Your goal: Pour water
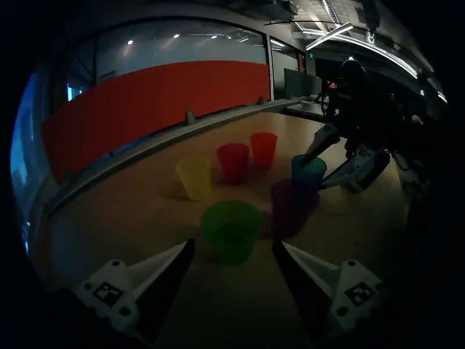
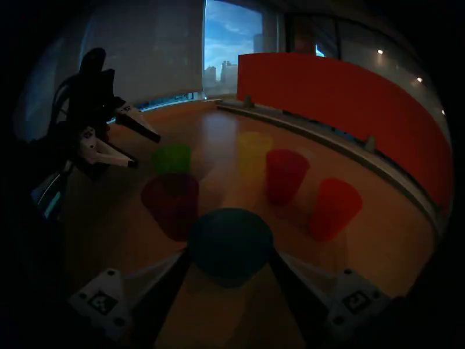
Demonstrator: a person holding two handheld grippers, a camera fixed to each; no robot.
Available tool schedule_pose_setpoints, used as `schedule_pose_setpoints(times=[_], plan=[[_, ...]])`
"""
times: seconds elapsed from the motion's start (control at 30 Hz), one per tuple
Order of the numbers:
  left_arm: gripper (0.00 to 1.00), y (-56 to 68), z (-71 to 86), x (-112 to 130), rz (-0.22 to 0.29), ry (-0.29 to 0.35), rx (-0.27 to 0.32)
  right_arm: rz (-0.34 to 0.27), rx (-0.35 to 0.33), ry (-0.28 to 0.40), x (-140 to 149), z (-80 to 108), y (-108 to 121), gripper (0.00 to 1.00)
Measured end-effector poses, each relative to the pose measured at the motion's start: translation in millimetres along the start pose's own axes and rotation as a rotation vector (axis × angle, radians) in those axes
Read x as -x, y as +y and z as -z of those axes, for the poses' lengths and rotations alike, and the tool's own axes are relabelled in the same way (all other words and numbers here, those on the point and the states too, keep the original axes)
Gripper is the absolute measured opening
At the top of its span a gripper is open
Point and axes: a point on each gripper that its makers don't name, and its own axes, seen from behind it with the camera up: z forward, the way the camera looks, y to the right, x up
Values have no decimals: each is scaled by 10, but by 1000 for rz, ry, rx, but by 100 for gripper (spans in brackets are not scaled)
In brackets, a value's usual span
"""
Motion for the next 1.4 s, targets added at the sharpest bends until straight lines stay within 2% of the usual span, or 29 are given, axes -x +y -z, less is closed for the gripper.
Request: schedule_pose_setpoints(times=[0.3,0.6,0.9,1.2,1.4], plan=[[99,-54,214,-48,22,44,-55,-18,46,27,77,323,27,99],[99,-166,435,-152,55,122,-153,-60,126,86,-6,645,197,100],[99,-292,532,-181,70,177,-262,-102,250,180,-174,821,407,100],[99,-395,703,-248,129,267,-371,-152,410,260,-197,931,582,100],[99,-481,858,-341,153,337,-461,-207,541,328,-233,1061,796,100]])
